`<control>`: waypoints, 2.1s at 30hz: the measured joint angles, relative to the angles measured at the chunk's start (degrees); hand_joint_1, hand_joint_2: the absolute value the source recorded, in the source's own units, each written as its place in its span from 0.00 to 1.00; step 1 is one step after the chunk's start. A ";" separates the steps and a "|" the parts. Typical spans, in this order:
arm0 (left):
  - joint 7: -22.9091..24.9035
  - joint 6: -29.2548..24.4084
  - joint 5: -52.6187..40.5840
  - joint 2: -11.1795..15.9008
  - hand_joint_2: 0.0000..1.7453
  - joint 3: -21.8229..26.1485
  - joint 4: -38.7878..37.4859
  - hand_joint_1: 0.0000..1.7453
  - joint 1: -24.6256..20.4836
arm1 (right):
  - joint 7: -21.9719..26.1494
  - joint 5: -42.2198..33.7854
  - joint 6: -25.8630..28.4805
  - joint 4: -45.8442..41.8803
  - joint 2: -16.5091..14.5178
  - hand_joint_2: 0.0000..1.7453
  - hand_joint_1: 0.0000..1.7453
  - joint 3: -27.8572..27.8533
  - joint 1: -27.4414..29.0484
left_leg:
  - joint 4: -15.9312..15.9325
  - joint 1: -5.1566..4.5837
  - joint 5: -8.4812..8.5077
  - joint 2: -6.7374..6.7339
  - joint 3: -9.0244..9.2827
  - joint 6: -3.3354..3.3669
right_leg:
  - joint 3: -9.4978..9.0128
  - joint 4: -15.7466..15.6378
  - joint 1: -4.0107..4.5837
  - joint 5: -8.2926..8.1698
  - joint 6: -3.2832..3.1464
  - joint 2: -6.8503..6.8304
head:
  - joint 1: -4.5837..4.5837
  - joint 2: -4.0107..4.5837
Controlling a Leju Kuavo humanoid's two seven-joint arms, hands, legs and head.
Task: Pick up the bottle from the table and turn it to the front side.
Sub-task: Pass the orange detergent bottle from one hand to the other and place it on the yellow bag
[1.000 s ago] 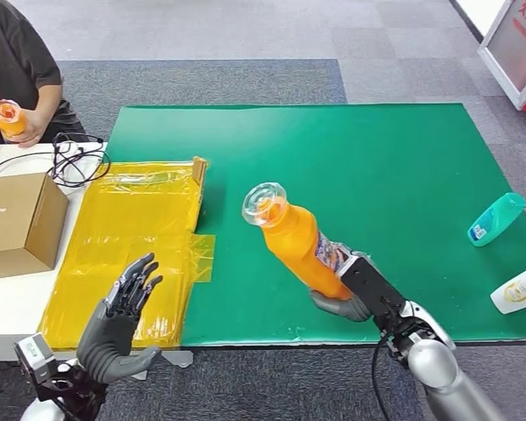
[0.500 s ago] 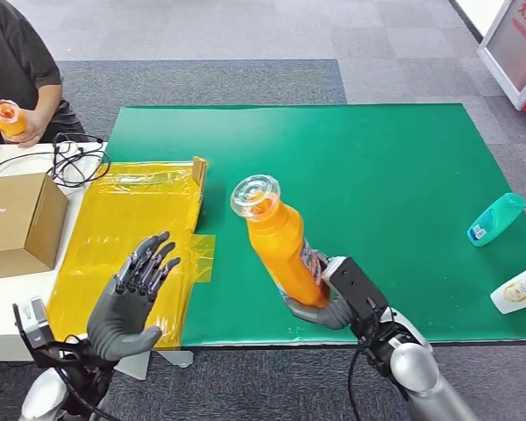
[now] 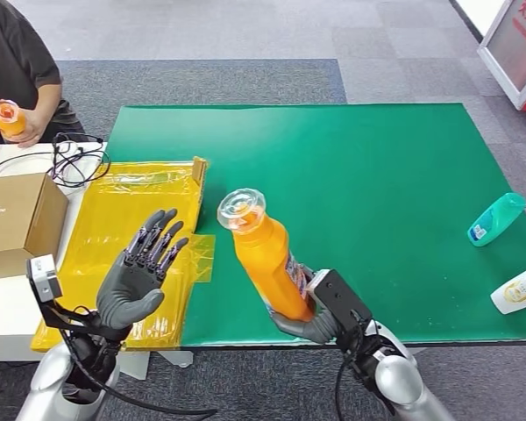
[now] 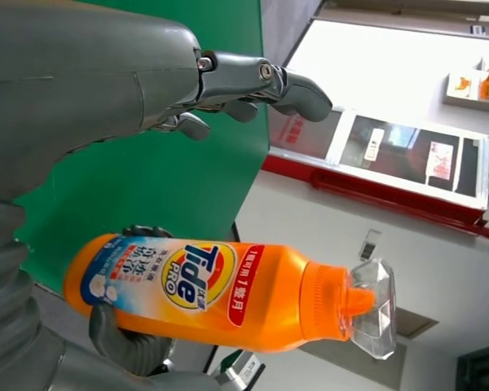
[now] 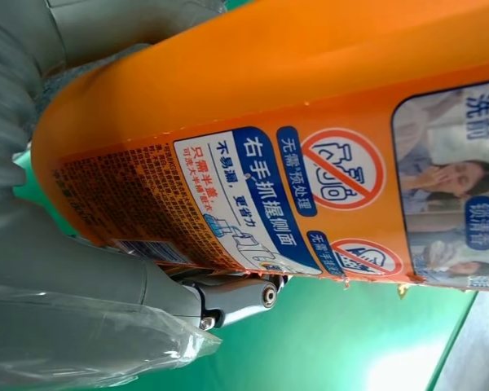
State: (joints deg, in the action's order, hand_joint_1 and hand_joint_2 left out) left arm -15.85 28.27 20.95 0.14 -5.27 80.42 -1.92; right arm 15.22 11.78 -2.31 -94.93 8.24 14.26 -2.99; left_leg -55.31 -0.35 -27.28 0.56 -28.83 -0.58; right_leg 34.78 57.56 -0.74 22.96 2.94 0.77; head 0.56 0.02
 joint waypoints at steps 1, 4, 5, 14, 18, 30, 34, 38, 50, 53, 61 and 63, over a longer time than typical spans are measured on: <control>0.27 0.01 0.28 -0.04 1.00 -0.16 -0.11 0.00 -0.09 | 0.05 0.20 0.13 0.02 -0.07 1.00 1.00 0.09 0.09 | 0.00 0.00 0.00 0.00 0.00 0.00 | 0.00 0.00 0.00 0.00 0.00 0.00 | 0.00 0.00; 1.89 0.15 1.55 -0.04 1.00 -0.95 -0.57 0.00 -0.56 | 0.47 2.15 1.21 0.38 -0.16 1.00 1.00 0.66 0.16 | 0.00 0.00 0.00 0.00 0.01 0.00 | 0.00 0.00 0.00 0.00 0.00 0.00 | 0.01 0.00; 2.50 0.21 1.86 -0.01 1.00 -1.39 -0.78 0.00 -0.84 | 0.66 3.02 1.61 0.61 -0.18 1.00 1.00 0.98 0.15 | 0.00 0.00 0.00 0.00 0.01 0.00 | 0.00 0.00 0.00 0.00 0.00 0.00 | 0.01 0.00; 5.55 0.55 2.26 0.36 1.00 -5.45 -2.23 0.00 -3.32 | 1.49 8.60 4.46 2.56 -0.48 1.00 1.00 3.75 -0.19 | 0.00 0.00 0.01 0.00 0.01 -0.01 | -0.01 0.00 0.00 -0.01 0.00 0.00 | 0.00 0.00; 6.90 0.39 2.18 0.49 1.00 -7.84 -3.10 0.00 -4.80 | 2.76 13.87 7.90 3.49 -0.51 1.00 1.00 6.09 -0.77 | 0.00 0.00 0.01 0.00 0.01 -0.01 | -0.01 0.00 0.00 -0.01 0.00 0.00 | 0.01 0.00; 7.83 -0.63 3.10 0.49 1.00 -11.42 -4.97 0.00 -7.85 | 4.52 20.12 12.83 5.29 -0.57 1.00 1.00 11.23 -2.07 | 0.00 0.00 0.01 0.00 0.01 -0.01 | -0.01 0.00 0.00 -0.02 0.00 0.00 | 0.01 0.00; 8.00 -0.76 3.39 0.37 1.00 -11.80 -5.35 0.21 -8.60 | 4.97 21.91 13.90 5.29 -0.52 1.00 1.00 12.53 -2.60 | 0.00 0.00 0.02 0.00 0.01 -0.01 | -0.01 0.00 0.00 -0.02 0.00 0.00 | 0.01 0.00; 7.34 -1.99 0.68 0.19 1.00 -12.74 -5.64 0.77 -9.40 | 4.54 22.70 14.49 5.22 -0.40 1.00 1.00 13.97 -3.55 | 0.00 0.00 0.02 0.00 0.01 0.00 | -0.01 0.00 0.00 -0.02 0.00 0.00 | 0.01 0.00; 6.29 -3.14 -2.96 0.01 1.00 -13.98 -5.64 1.00 -9.86 | 4.03 22.65 15.18 5.17 0.13 1.00 0.97 14.97 -4.21 | 0.00 0.00 0.02 0.00 0.01 0.00 | -0.01 0.00 0.00 -0.02 0.00 0.00 | 0.00 0.00; 6.24 -3.17 -2.96 -0.08 1.00 -14.05 -5.67 1.00 -9.92 | 4.03 22.66 15.22 5.14 0.22 1.00 0.33 15.18 -4.35 | 0.00 0.00 0.03 0.00 0.01 0.00 | -0.01 0.00 0.00 -0.02 0.00 0.00 | 0.01 0.00; 5.91 -3.24 -2.29 -0.29 1.00 -14.26 -5.75 1.00 -9.90 | 4.35 22.61 16.62 4.11 0.28 1.00 0.00 15.74 -4.51 | 0.00 0.00 0.03 0.00 0.01 0.00 | -0.01 0.00 0.00 -0.02 0.00 0.00 | 0.01 0.00; 5.71 -3.49 -2.08 -0.23 1.00 -14.16 -5.45 1.00 -9.76 | 4.53 22.41 17.26 3.50 0.29 1.00 0.00 15.74 -4.23 | 0.00 0.00 0.03 0.00 0.01 0.00 | -0.01 0.00 0.00 -0.02 0.00 0.00 | 0.00 0.00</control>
State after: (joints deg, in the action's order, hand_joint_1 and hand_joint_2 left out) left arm -10.14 24.78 18.87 -0.09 -19.43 74.97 -11.68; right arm 19.75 34.18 14.96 -91.43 8.53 30.00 -7.21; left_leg -55.31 -0.36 -27.25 0.56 -28.82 -0.59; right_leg 34.77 57.57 -0.74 22.94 2.95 0.77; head 0.56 0.02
